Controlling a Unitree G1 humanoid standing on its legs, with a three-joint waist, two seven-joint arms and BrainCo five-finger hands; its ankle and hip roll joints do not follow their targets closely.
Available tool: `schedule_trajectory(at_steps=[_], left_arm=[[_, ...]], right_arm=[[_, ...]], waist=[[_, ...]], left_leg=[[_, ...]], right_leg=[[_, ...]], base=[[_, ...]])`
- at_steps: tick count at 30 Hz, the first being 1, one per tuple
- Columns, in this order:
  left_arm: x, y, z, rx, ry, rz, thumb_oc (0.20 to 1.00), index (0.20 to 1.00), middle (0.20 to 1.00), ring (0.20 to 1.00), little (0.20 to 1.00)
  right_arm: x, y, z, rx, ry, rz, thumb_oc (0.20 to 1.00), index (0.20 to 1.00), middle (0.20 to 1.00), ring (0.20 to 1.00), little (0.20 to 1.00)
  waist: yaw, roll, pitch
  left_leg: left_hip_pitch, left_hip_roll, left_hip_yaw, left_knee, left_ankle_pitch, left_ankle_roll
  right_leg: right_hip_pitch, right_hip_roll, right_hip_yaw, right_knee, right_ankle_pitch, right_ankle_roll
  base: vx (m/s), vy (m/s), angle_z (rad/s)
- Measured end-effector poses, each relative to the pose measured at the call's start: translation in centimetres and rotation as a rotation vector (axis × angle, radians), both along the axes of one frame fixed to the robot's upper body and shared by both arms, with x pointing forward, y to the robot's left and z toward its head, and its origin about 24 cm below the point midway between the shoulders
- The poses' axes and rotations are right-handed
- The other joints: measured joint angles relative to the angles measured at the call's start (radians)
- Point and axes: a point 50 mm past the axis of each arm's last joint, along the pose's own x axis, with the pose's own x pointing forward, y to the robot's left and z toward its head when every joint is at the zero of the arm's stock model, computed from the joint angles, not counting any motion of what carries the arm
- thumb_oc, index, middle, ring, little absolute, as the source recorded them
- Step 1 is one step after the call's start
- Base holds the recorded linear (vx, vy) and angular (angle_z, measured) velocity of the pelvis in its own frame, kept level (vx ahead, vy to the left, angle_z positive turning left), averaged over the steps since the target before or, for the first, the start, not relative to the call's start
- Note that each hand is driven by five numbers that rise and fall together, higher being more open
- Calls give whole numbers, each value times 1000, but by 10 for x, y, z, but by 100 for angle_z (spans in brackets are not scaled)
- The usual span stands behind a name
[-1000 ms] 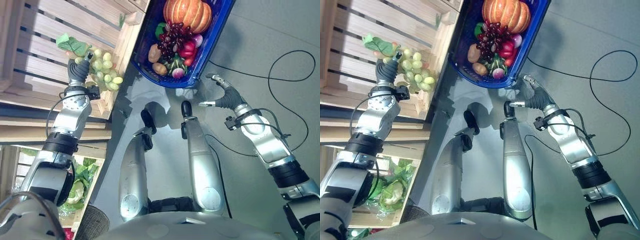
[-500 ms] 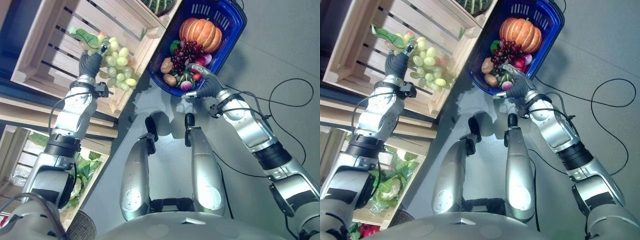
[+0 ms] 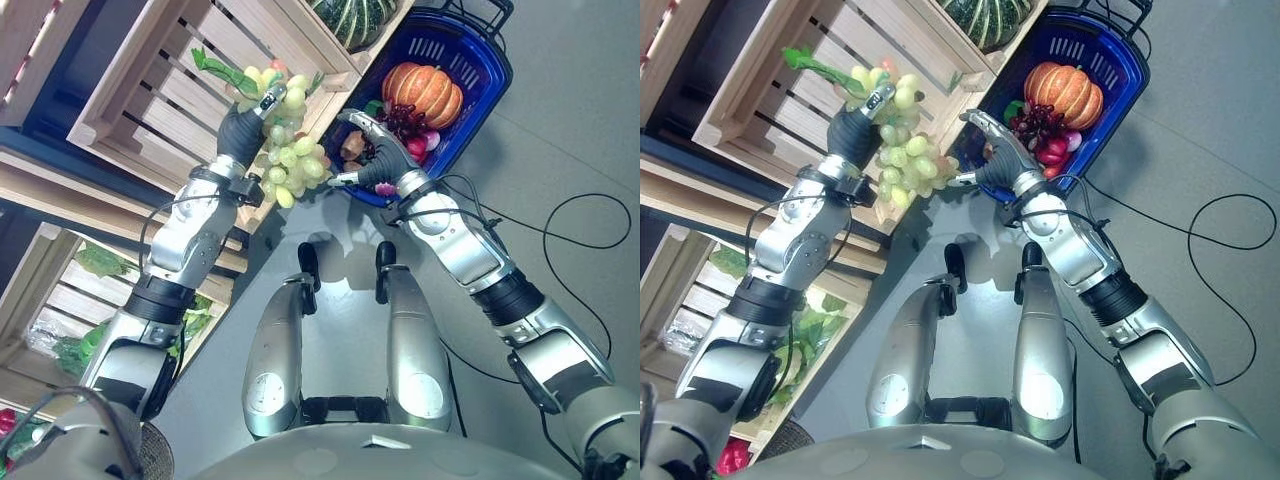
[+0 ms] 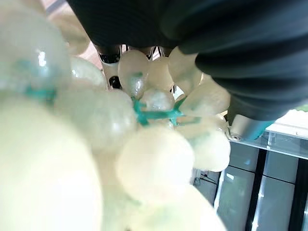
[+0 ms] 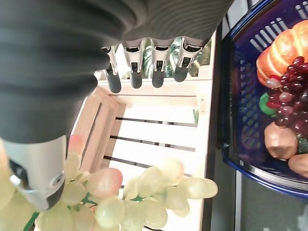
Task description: Pick up fruits and vegetables into the basket
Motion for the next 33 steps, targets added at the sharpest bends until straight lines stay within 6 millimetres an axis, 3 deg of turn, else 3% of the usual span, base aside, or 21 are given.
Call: schedule_trajectory(at_steps=[9,15,23,33], left_arm=[[-8,-32,-3,-78,23,-141,200,200,200,200,200],[-10,-44,6,-74,-13,-195,200,200,200,200,200],[-12,-51,14,-57,-47,-240,200,200,200,200,200],[-15,-53,16,-45,-67,-283,200,200,200,200,200]], right_arm=[[1,15,-18,91,97,17,1000,1000,1000,1000,1000],[-2,27,-21,173,156,78,1000,1000,1000,1000,1000],[-4,30,-29,258,252,123,1000,1000,1000,1000,1000],[-5,33,-30,246,266,162,1000,1000,1000,1000,1000]], waist=[[2,-2,0],[4,-7,0],[1,-11,0],[-1,-22,1]], left_leg=[[16,-14,-11,-5,3,5],[15,-15,-14,-7,3,6],[16,-15,-17,-5,3,6],[17,-15,-17,-3,2,7]], right_leg=[[21,-12,-6,-3,-1,4],[23,-12,-10,-7,-4,7],[30,-13,-15,-12,-4,8],[32,-14,-17,-12,-4,9]], base=[[7,-14,4],[0,0,0],[0,0,0],[0,0,0]])
